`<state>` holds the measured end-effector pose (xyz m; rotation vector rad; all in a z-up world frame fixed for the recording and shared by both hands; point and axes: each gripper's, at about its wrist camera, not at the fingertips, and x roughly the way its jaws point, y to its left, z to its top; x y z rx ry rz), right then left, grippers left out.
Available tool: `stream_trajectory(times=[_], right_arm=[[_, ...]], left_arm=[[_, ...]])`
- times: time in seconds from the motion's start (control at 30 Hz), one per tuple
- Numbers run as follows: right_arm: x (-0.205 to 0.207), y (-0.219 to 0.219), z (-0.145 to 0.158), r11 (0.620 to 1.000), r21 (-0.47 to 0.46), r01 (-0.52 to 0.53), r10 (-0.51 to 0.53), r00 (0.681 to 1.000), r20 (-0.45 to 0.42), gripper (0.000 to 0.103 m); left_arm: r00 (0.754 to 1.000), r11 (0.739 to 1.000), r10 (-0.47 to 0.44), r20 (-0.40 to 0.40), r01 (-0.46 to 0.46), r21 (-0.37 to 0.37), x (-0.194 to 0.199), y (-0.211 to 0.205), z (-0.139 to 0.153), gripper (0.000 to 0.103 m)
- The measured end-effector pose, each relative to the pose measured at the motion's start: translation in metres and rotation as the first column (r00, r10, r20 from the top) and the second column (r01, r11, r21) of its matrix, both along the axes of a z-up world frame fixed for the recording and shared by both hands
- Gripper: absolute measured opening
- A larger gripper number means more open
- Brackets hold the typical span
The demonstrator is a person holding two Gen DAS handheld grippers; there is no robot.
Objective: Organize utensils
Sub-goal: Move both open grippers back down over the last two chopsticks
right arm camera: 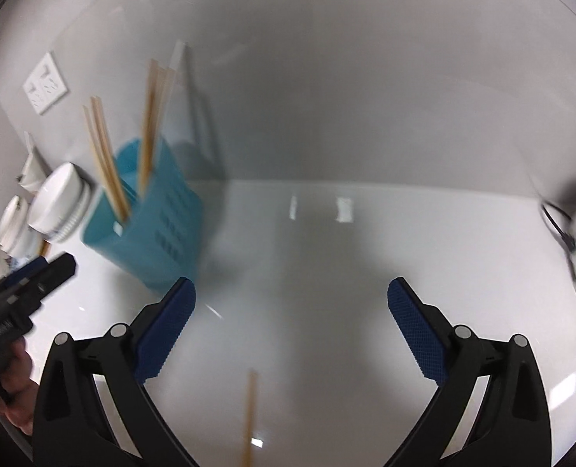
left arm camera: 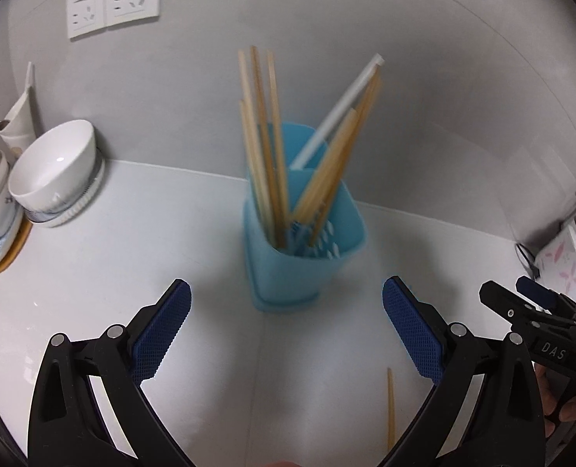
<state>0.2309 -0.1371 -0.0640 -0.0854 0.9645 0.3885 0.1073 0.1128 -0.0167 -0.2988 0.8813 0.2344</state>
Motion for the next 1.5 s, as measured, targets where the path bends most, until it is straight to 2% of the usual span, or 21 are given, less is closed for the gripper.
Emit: stream_trajectory(times=[0.37,0.73,0.9,1.07,1.2,1.37,1.5], right_arm=[[-0.045,-0.090,-0.040,0.991,-0.069,0.114,-0.120,0.988,-0.093,0.095],[-0.070,-0.130,-0.067,0.980,-0.124,0.153,-0.174,0.968,-0.182,0.094],[-0.083,-0.141,-0.082,0.977,-0.142,0.158,-0.189,0.952,-0.240,0.087],[-0.092,-0.150,-0.103,0.973,-0.140,0.183,-0.220,0.916,-0.336,0.071],[-0.097,-0.152,-0.109,0.971,-0.156,0.180,-0.226,0.905,-0.361,0.066],[-0.102,-0.152,-0.119,0.973,-0.138,0.183,-0.224,0.885,-0.409,0.054],[-0.100,-0.148,-0.121,0.972,-0.155,0.177,-0.227,0.879,-0.420,0.047]], left_arm=[[0.982,0.989,-0.145,-0.124,0.145,-0.011,-0.013,-0.076,-0.035,0.097],[0.946,0.979,-0.206,-0.251,0.200,-0.048,-0.029,-0.129,-0.077,0.097],[0.918,0.974,-0.227,-0.324,0.209,-0.090,-0.033,-0.144,-0.100,0.097],[0.901,0.978,-0.211,-0.380,0.191,-0.088,-0.038,-0.154,-0.114,0.096],[0.886,0.979,-0.206,-0.415,0.192,-0.076,-0.042,-0.163,-0.123,0.096],[0.866,0.981,-0.193,-0.461,0.179,-0.074,-0.043,-0.172,-0.134,0.096],[0.856,0.982,-0.186,-0.482,0.176,-0.065,-0.045,-0.178,-0.139,0.095]])
